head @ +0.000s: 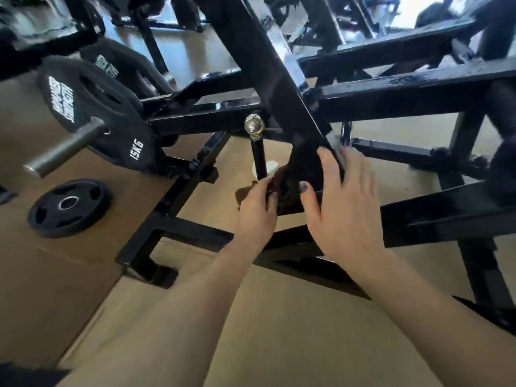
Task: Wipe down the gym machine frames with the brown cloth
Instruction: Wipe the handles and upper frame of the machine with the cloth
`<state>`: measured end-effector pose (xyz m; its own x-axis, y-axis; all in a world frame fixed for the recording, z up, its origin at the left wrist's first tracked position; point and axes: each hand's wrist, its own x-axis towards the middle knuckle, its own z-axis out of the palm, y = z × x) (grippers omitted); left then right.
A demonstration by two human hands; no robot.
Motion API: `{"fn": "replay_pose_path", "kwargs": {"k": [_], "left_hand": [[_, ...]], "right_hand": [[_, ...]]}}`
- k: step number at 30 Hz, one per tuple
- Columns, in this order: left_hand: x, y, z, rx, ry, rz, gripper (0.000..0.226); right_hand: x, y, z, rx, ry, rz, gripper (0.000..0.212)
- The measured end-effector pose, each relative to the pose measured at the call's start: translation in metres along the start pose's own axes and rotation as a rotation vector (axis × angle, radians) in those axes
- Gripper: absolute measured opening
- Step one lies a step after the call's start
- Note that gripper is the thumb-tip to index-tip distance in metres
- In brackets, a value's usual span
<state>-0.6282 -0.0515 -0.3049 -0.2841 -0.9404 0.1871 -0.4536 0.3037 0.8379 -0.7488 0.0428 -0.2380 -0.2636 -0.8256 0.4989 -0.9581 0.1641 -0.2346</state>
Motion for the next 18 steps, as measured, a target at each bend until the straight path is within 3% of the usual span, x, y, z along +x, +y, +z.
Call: {"fn": "replay_pose_path", "kwargs": {"k": [4,8,12,18], "left_hand": [[0.004,-0.033,-0.005,0.128,-0.055,0.064,0.044],[0.011,-0.056,-0.015,0.199,-0.084,-0.039,0.05],[0.019,-0.043,-0.026,0.073,-0.068,-0.137,0.044],[0.02,0.035,-0.032,-0.375,-0.068,-0.099,0.038]], "right_hand": [[0.009,-0.008,0.012,0.073,0.003,0.099,0.058],[0.008,-0.001,0.01,0.163,0.062,0.142,0.057],[0.007,0.012,0.01,0.115,-0.035,0.309,0.064],[0.008,0.013,0.014,-0.009,-0.034,0.246,0.057]]}}
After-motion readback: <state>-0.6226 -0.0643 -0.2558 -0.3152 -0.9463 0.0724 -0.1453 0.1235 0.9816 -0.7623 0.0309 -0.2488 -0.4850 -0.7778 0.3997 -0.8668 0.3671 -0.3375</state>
